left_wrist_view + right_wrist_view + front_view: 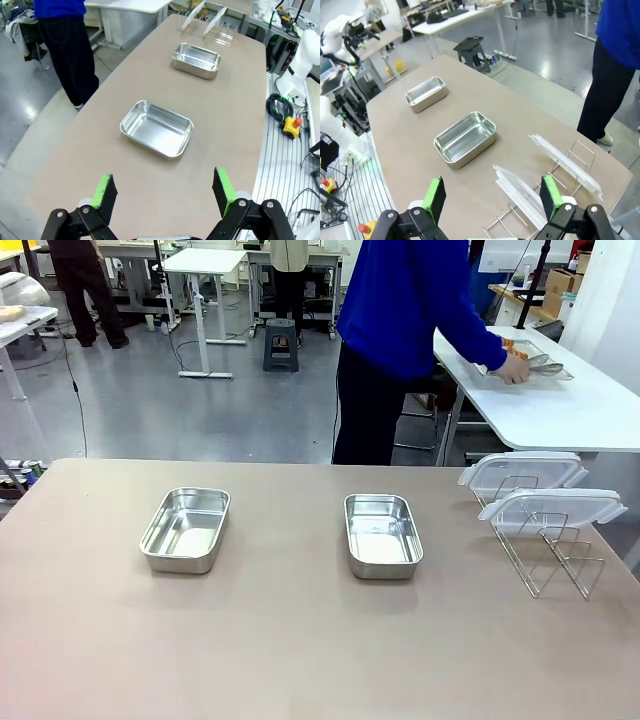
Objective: Place the bread in airtight containers.
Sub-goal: Lift both Airtight Container.
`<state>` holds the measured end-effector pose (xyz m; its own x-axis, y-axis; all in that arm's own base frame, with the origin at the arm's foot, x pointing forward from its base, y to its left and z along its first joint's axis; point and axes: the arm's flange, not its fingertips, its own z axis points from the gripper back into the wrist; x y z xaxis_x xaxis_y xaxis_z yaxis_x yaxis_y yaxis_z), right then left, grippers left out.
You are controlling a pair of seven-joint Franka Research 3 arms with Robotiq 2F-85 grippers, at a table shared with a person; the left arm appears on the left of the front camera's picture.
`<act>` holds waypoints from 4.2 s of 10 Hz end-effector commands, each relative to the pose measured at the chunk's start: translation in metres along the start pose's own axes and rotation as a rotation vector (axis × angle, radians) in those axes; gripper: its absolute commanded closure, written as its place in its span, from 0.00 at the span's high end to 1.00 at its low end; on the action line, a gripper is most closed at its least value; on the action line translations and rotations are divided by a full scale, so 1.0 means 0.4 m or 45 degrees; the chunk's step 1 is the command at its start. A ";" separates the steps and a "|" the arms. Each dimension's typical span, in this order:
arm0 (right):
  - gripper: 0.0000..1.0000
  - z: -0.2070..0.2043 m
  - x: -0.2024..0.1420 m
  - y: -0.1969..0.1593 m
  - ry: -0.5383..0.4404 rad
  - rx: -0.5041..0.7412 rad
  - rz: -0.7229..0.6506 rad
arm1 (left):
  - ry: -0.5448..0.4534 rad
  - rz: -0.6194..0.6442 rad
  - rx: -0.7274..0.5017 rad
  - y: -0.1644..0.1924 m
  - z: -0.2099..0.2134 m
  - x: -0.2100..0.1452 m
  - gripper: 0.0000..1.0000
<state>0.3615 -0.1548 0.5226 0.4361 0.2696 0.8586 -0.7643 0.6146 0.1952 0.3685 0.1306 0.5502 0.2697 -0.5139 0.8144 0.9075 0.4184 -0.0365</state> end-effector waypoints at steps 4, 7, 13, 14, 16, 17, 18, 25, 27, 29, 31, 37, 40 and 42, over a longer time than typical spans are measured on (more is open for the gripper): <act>1.00 -0.001 0.008 -0.010 -0.035 0.007 0.035 | -0.026 -0.027 -0.008 0.003 0.004 0.002 1.00; 1.00 -0.001 0.008 -0.010 -0.035 0.007 0.035 | -0.026 -0.027 -0.008 0.003 0.004 0.002 1.00; 1.00 -0.001 0.008 -0.010 -0.035 0.007 0.035 | -0.026 -0.027 -0.008 0.003 0.004 0.002 1.00; 1.00 -0.001 0.008 -0.010 -0.035 0.007 0.035 | -0.026 -0.027 -0.008 0.003 0.004 0.002 1.00; 1.00 -0.001 0.008 -0.010 -0.035 0.007 0.035 | -0.026 -0.027 -0.008 0.003 0.004 0.002 1.00; 1.00 -0.001 0.008 -0.010 -0.035 0.007 0.035 | -0.026 -0.027 -0.008 0.003 0.004 0.002 1.00; 1.00 -0.001 0.008 -0.010 -0.035 0.007 0.035 | -0.026 -0.027 -0.008 0.003 0.004 0.002 1.00; 1.00 -0.001 0.008 -0.010 -0.035 0.007 0.035 | -0.026 -0.027 -0.008 0.003 0.004 0.002 1.00; 1.00 -0.001 0.008 -0.010 -0.035 0.007 0.035 | -0.026 -0.027 -0.008 0.003 0.004 0.002 1.00; 1.00 -0.001 0.008 -0.010 -0.035 0.007 0.035 | -0.026 -0.027 -0.008 0.003 0.004 0.002 1.00; 1.00 -0.001 0.008 -0.010 -0.035 0.007 0.035 | -0.026 -0.027 -0.008 0.003 0.004 0.002 1.00; 1.00 -0.188 0.155 0.032 0.235 -0.101 -0.150 | 0.251 0.243 0.034 0.074 -0.098 0.163 1.00; 1.00 -0.387 0.261 0.078 0.462 -0.252 -0.385 | 0.434 0.565 0.260 0.159 -0.230 0.284 1.00; 1.00 -0.504 0.285 0.105 0.618 -0.430 -0.579 | 0.530 0.852 0.441 0.211 -0.297 0.286 1.00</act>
<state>0.4663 0.0439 0.5251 0.8282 0.2412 0.5059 -0.4090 0.8772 0.2514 0.5090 0.0193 0.5695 0.7914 -0.3740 0.4835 0.4992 0.8519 -0.1582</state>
